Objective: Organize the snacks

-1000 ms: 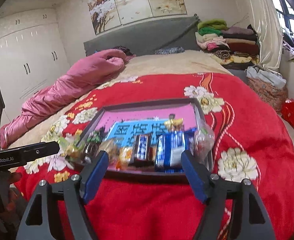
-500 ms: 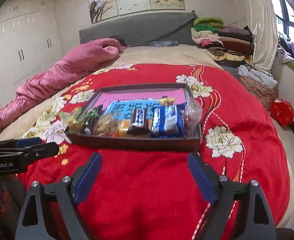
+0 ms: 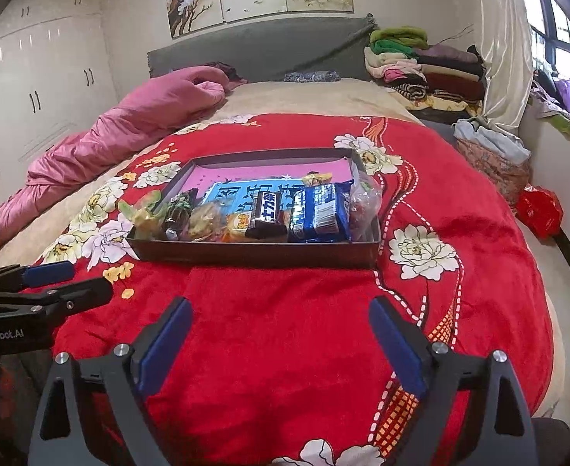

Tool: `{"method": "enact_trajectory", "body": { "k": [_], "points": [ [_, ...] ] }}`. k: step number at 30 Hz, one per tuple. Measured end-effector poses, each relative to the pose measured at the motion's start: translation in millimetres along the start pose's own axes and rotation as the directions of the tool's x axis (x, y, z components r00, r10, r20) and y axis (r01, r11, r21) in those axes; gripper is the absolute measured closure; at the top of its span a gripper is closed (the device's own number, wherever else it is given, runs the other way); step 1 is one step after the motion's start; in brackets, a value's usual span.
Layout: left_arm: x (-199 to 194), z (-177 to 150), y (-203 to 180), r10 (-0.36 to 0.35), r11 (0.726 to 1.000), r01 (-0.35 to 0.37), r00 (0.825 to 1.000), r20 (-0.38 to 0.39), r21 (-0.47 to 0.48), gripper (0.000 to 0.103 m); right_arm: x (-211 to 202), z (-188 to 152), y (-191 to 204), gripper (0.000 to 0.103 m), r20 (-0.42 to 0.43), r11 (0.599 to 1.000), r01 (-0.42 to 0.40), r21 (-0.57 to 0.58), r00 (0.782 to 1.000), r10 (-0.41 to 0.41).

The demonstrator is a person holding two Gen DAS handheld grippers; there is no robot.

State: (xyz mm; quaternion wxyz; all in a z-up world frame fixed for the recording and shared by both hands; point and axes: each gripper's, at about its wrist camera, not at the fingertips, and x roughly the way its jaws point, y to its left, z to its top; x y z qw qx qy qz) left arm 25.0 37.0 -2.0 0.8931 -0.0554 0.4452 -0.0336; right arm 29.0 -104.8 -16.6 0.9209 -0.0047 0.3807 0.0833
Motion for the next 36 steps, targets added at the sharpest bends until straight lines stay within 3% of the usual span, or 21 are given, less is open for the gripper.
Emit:
{"method": "enact_trajectory", "body": {
  "k": [36],
  "points": [
    [5.4, 0.3, 3.6, 0.037, 0.999, -0.037, 0.999, -0.011, -0.017, 0.021, 4.9, -1.8, -0.1, 0.010, -0.011, 1.000, -0.004, -0.006, 1.000, 0.004]
  ]
}}
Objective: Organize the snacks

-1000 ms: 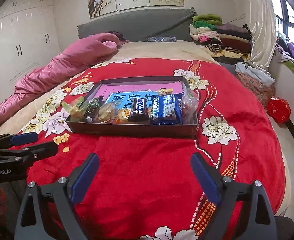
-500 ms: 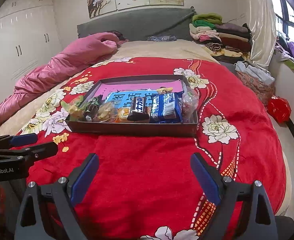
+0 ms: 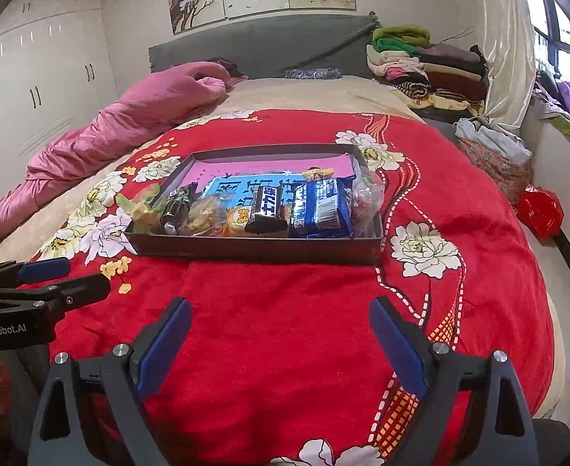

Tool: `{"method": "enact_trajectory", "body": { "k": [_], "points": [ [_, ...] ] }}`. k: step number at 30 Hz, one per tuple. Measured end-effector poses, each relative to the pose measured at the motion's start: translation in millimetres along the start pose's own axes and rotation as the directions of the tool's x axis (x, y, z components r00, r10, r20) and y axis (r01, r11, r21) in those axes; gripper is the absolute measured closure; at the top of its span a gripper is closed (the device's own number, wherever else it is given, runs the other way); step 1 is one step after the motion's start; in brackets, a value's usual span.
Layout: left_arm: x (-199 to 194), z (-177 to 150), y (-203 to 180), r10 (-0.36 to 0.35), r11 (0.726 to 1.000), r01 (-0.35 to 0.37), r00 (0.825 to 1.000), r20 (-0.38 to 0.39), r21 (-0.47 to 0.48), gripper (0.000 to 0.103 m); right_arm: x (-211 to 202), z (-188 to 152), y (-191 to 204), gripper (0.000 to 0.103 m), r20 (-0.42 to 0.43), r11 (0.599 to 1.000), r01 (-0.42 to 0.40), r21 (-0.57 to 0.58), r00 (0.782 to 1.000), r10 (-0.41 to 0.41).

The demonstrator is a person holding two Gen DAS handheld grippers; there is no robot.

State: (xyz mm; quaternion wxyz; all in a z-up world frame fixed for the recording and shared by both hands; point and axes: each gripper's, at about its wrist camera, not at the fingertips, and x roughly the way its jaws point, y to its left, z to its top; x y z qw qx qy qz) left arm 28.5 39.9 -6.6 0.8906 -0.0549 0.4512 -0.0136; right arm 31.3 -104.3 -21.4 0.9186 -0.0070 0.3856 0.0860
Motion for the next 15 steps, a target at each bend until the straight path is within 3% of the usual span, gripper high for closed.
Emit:
{"method": "enact_trajectory", "body": {
  "k": [15],
  "points": [
    [-2.0, 0.6, 1.8, 0.005, 1.000, -0.005, 1.000, 0.009, -0.002, 0.021, 0.7, -0.7, -0.8, 0.010, 0.001, 1.000, 0.006, -0.002, 1.000, -0.006]
  ]
}}
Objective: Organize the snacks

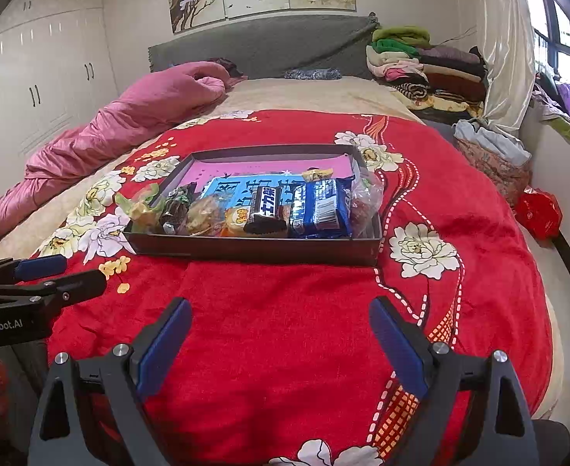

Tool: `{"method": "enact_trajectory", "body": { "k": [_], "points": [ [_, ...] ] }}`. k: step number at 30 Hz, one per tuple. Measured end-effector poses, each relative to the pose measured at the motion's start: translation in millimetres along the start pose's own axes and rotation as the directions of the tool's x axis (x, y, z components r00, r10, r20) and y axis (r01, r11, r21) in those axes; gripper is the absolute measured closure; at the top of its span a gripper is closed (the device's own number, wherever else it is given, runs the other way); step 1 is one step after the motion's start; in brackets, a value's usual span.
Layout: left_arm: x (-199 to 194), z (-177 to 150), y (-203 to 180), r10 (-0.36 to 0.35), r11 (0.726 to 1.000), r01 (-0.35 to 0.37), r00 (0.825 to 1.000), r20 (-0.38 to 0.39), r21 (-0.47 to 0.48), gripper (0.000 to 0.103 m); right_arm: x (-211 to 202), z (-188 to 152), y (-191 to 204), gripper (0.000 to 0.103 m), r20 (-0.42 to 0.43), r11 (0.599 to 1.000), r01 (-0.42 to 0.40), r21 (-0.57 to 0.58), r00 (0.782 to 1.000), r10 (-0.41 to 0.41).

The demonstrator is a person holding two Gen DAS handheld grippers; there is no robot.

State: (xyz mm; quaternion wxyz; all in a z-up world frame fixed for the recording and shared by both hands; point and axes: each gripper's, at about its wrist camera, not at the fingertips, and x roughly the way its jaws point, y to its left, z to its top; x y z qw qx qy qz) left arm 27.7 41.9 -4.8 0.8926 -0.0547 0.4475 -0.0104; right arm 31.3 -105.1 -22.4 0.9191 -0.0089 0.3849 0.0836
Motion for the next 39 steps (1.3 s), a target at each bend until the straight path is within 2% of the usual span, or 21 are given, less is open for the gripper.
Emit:
{"method": "enact_trajectory", "body": {
  "k": [18, 31, 37, 39],
  "points": [
    [5, -1, 0, 0.038, 0.999, -0.038, 0.999, -0.014, -0.005, 0.021, -1, 1, 0, 0.010, 0.004, 1.000, -0.004, 0.002, 1.000, 0.004],
    [7, 2, 9, 0.046, 0.999, -0.046, 0.999, 0.008, -0.027, 0.021, 6, 3, -14, 0.010, 0.018, 1.000, 0.018, 0.025, 1.000, -0.018],
    [7, 8, 27, 0.037, 0.998, -0.034, 0.998, 0.052, -0.052, 0.021, 14, 12, -42, 0.009, 0.031, 0.994, 0.083, 0.071, 0.996, -0.085],
    [9, 14, 40, 0.063, 0.996, -0.058, 0.995, 0.077, -0.067, 0.021, 18, 16, -59, 0.002, 0.028, 0.986, 0.127, 0.109, 0.991, -0.130]
  ]
}}
